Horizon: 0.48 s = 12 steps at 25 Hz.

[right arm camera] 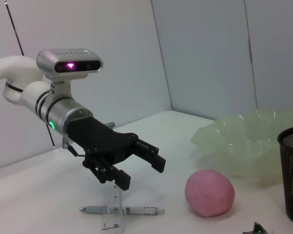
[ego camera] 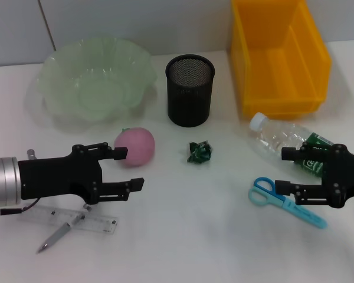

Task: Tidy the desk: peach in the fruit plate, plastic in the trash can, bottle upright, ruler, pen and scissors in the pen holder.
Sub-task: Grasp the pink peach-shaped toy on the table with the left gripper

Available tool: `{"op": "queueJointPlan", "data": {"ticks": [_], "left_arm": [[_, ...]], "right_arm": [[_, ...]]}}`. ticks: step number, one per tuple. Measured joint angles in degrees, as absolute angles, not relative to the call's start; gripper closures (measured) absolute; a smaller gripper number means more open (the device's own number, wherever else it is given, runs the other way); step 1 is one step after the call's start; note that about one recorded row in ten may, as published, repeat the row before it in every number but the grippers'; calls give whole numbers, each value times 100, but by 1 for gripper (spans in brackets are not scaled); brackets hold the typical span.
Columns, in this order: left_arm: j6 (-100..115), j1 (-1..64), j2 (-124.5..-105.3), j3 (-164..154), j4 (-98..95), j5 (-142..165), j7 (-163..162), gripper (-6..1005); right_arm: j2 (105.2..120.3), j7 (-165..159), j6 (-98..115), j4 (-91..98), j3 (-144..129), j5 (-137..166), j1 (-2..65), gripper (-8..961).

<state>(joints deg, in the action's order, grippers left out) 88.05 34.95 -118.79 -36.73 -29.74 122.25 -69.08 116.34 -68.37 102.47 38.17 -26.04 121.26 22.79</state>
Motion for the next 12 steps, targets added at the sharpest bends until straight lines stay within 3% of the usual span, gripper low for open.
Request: {"op": "queueJointPlan", "data": {"ticks": [12], "left_arm": [[8547, 3595, -11886, -3669, -2836, 11942, -6735, 187]], "right_arm": [[11668, -6832, 10193, 3806, -2574, 12136, 2284, 137]]}}
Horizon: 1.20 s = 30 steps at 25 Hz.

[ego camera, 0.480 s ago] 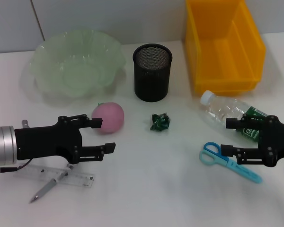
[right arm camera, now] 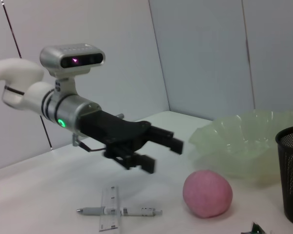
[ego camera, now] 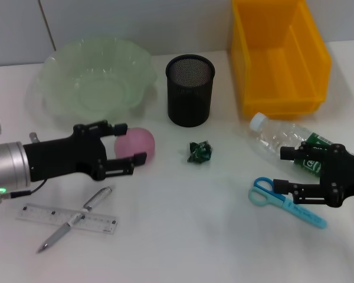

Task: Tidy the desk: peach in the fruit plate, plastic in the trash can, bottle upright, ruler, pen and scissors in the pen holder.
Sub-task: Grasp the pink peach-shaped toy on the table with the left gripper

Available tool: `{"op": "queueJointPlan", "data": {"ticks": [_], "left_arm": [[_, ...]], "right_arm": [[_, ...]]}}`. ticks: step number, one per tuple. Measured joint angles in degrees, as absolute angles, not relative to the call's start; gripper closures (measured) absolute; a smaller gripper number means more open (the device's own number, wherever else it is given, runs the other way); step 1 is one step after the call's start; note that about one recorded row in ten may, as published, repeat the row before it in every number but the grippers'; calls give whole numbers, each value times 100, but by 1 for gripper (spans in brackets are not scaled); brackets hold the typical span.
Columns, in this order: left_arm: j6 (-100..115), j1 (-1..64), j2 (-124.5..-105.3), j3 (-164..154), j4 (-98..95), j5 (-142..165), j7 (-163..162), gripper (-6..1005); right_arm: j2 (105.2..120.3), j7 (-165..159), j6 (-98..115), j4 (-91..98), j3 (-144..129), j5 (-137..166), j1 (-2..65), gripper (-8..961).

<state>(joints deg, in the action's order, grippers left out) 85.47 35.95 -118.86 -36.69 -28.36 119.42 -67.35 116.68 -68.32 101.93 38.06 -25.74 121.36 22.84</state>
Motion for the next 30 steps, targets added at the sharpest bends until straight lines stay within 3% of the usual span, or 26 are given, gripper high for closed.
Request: {"op": "queueJointPlan", "data": {"ticks": [6, 9, 27, 30], "left_arm": [[8067, 3631, -11904, -3671, -2562, 11495, -6262, 187], [6751, 3939, -11910, -3706, -1607, 11074, -5018, 188], [6115, 4144, -11904, -4577, -1540, 11065, -5791, 189], [6099, 4161, -11905, -4615, -1542, 11070, -5841, 287]], "right_arm": [[11673, -6831, 10185, 3797, -2566, 12132, 2268, 138], [11673, -6849, 10185, 3795, -2565, 12131, 2255, 138], [11691, -6853, 10065, 3797, -2603, 12129, 2249, 137], [11690, -6853, 10063, 3797, -2603, 12132, 2256, 138]]}}
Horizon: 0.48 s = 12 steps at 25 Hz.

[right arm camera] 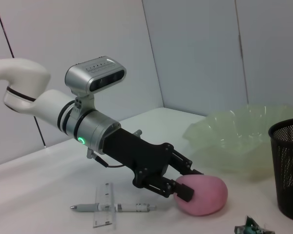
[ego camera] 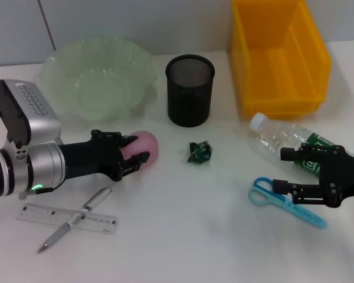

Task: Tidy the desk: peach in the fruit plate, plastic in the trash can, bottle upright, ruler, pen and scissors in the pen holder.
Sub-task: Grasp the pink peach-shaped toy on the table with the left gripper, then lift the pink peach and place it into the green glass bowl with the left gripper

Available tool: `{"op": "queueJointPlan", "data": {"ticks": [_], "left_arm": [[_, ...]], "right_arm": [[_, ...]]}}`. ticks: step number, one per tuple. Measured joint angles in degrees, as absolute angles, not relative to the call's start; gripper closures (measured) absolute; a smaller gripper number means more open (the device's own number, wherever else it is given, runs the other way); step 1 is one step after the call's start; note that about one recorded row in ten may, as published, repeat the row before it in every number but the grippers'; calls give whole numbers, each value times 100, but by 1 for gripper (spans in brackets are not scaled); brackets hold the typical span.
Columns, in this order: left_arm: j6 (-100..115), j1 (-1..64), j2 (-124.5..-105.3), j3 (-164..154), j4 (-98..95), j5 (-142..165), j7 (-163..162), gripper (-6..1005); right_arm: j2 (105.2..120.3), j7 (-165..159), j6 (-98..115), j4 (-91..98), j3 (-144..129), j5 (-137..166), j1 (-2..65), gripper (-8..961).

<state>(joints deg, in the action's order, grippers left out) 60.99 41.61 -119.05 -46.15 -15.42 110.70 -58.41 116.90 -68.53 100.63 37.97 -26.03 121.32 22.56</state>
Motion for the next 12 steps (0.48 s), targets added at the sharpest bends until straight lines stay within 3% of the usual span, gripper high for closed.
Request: {"op": "queueJointPlan", "data": {"ticks": [4, 6, 12], "left_arm": [[6174, 4159, -11902, -4622, -1546, 11064, -5904, 417], [6176, 4156, -11893, -4624, -1554, 11061, -5937, 637], [6471, 4059, -11884, -4574, -1761, 10963, -5952, 683]], "right_arm": [[11691, -6853, 10060, 3797, -2601, 12132, 2239, 139], [11703, -6853, 10056, 3797, -2584, 12132, 2230, 139], [11719, -6848, 10053, 3797, -2553, 12132, 2197, 140]]}}
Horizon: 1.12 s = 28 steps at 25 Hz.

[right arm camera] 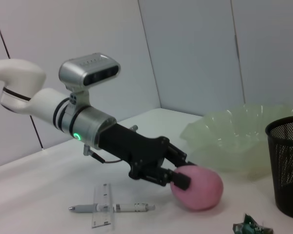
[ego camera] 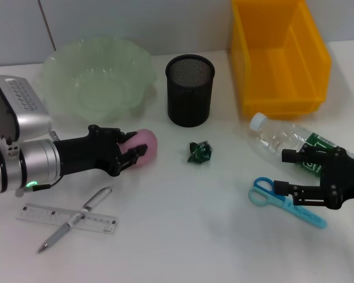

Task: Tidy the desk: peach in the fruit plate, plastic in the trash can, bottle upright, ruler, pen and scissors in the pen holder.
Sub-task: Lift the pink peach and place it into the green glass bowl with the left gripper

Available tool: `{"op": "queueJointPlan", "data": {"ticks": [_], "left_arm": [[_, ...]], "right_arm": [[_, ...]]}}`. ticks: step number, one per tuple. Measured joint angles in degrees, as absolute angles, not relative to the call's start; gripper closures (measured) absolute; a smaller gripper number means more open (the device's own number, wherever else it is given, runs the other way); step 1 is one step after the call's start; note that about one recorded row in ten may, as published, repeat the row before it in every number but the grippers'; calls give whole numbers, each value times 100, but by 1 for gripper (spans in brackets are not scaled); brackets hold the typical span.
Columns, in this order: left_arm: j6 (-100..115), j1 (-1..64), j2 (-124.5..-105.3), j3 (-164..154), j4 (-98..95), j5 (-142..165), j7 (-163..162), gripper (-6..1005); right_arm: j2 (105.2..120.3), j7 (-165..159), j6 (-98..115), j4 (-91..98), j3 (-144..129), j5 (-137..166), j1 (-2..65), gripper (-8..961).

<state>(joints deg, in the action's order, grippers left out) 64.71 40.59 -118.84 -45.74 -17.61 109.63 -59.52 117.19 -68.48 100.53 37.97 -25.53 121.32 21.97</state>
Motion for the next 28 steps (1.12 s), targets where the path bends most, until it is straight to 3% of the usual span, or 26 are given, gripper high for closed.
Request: {"op": "queueJointPlan", "data": {"ticks": [16, 22, 28], "left_arm": [[7224, 3719, -11841, -4571, -3034, 10356, -6301, 681], [5090, 4096, -11852, -4703, -3138, 9913, -6828, 680], [4835, 4080, -11873, -4775, -3137, 9901, -7027, 627]], "right_arm": [[11746, -6847, 10099, 3807, -2550, 12132, 2154, 144], [11752, -6853, 10106, 3816, -2557, 12126, 2156, 145], [11751, -6881, 10111, 3818, -2539, 12051, 2149, 146]]}}
